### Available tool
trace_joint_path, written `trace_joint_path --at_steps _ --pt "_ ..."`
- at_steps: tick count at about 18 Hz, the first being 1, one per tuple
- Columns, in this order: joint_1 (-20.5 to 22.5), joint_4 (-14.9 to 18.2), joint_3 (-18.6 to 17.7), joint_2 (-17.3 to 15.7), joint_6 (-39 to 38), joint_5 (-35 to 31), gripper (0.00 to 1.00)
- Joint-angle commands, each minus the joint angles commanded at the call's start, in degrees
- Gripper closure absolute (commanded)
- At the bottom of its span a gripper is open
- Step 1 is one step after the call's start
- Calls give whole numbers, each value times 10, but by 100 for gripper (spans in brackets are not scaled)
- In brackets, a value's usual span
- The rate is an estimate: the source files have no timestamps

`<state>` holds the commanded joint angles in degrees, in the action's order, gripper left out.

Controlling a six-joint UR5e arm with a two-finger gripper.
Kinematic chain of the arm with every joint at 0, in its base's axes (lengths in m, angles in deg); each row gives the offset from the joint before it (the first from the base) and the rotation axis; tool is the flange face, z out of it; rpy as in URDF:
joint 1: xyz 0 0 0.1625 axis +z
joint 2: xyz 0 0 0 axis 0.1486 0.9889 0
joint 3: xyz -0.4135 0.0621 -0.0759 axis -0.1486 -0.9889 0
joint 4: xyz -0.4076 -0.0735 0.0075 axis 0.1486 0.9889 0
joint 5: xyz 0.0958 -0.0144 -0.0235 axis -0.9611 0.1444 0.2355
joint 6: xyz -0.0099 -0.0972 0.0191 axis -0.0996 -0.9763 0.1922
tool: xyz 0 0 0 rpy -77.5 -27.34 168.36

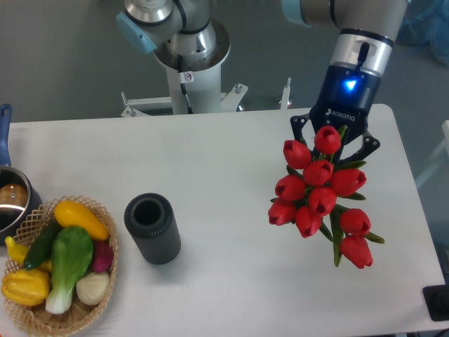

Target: Insert the flowers into the vase

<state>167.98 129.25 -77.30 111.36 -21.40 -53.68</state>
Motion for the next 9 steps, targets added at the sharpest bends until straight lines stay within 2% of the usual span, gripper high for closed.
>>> trace_joint_path --at_steps 5,9 --pt "2 -1 1 5 -1 103 74" --pt "-14 -9 -1 11 5 110 74"
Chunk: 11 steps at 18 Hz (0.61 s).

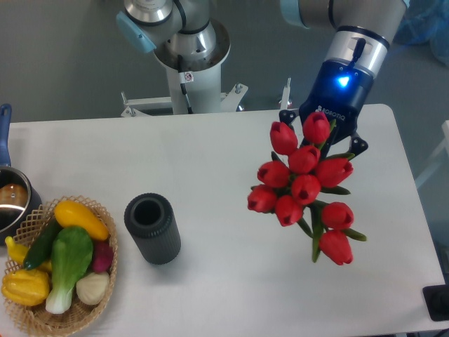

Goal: Insert the flowers into the vase
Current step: 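Carry the tulip bunch over to the dark grey vase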

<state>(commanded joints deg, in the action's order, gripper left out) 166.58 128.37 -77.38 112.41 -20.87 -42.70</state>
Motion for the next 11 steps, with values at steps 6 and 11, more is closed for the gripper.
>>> trace_joint_path --at_steps 6,11 --pt "-50 -5 -13 12 3 89 74" --pt "-87 -8 -44 2 3 128 74"
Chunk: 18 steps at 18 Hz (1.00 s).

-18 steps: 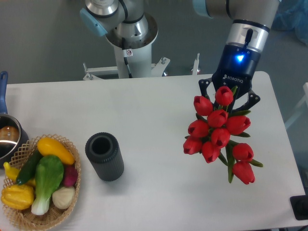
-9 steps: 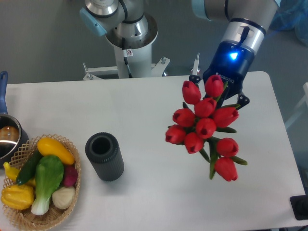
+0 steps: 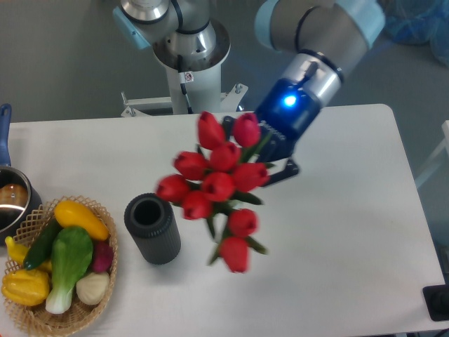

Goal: Insert the flowers into the vase
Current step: 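Carry the tulip bunch over to the dark grey vase, then lower the tulip stems into the vase opening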

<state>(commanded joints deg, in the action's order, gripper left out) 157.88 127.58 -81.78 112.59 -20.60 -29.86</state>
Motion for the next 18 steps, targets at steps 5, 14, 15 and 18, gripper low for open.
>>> trace_joint_path --at_steps 5,14,15,18 --pt "-33 0 -4 -2 -1 6 74" --pt "-70 0 -25 4 4 18 74" --pt "-71 -1 -26 5 5 18 74" --pt "-72 -1 -34 6 29 37 74"
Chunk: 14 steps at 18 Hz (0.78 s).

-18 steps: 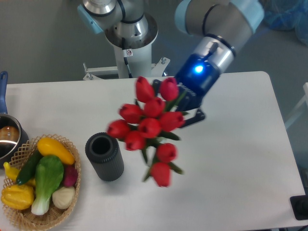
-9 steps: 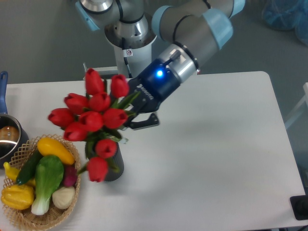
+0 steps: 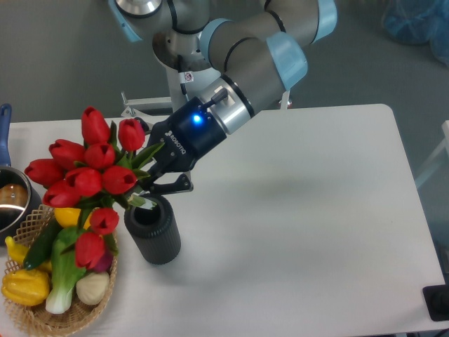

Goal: Insert the flowers into the vase
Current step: 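Lower the tulip stems into the vase opening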

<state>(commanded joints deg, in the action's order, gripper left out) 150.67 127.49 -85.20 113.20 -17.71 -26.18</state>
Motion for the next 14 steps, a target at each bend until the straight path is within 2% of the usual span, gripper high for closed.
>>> trace_joint_path --at_steps 4,6,14 --pt "3 1 -31 4 62 26 74" --pt "7 1 -34 4 88 42 74" --pt "22 0 -48 4 91 54 73"
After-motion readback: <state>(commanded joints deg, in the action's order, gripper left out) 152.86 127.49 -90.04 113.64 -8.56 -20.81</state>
